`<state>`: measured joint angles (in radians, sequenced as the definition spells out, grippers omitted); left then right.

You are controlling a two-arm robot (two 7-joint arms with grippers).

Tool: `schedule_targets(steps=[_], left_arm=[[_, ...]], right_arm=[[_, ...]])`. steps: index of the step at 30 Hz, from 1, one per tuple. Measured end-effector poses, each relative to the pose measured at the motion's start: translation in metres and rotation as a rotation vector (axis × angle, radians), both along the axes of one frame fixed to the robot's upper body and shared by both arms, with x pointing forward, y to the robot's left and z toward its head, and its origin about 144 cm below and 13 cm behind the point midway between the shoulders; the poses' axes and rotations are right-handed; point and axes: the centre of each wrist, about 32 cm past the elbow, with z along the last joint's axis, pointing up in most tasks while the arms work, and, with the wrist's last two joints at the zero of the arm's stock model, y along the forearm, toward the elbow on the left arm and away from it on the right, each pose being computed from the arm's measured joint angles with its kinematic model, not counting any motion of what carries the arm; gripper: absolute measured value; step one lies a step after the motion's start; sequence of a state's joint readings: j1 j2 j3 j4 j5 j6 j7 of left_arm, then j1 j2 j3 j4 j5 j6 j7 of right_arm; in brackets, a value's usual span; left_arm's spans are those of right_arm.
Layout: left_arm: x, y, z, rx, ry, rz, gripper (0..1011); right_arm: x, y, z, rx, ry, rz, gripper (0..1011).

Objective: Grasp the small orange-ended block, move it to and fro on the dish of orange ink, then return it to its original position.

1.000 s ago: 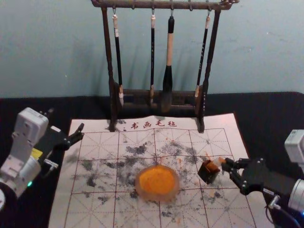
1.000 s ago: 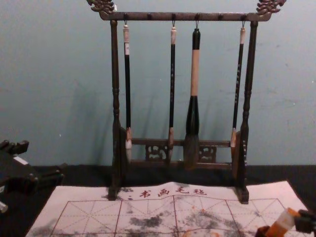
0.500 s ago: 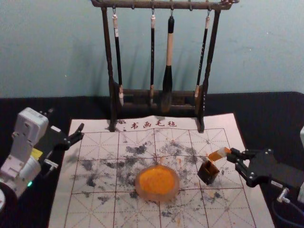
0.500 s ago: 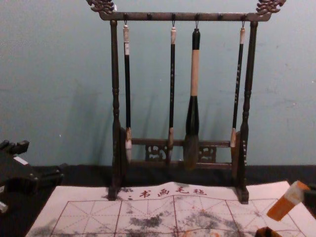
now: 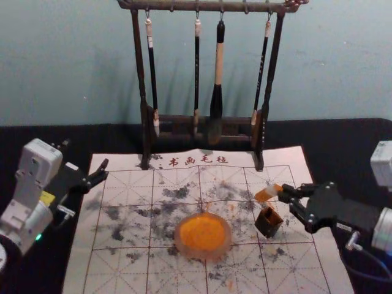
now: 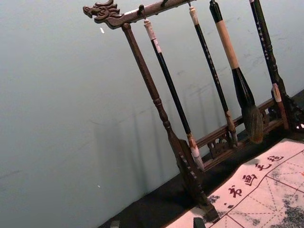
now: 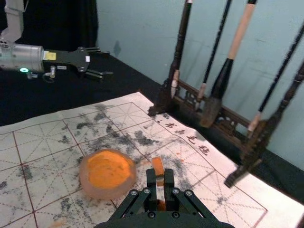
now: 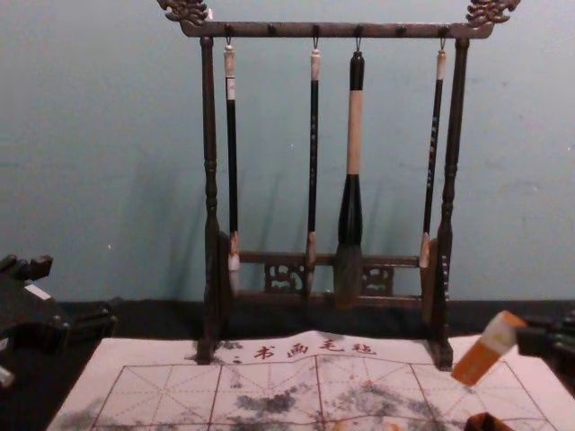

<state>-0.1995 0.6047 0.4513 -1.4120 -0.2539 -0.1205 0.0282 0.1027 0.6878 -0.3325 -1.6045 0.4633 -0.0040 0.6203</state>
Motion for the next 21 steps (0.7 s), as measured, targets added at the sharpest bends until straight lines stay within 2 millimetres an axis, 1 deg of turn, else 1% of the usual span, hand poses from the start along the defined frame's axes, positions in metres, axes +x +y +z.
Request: schedule_targets(steps=[4,13,17,21], left_arm=[[0.000,0.000,0.000,0.000,0.000,0.000,1001],[0.000,0.000,0.000,0.000,0.000,0.000,1001],[0.000,0.000,0.000,0.000,0.000,0.000,1001],[0.000,0.000,0.000,0.000,0.000,0.000,1001]], right_arm=[[0.007,0.005,0.003,-0.013,0.004,0.029,65],[0.024,0.020,0.023,-0.068,0.041,0.098,65],[0.030,0.030,0.034,-0.106,0.070,0.139,65],[0.034,0.040,0.039,-0.140,0.089,0.171,65]])
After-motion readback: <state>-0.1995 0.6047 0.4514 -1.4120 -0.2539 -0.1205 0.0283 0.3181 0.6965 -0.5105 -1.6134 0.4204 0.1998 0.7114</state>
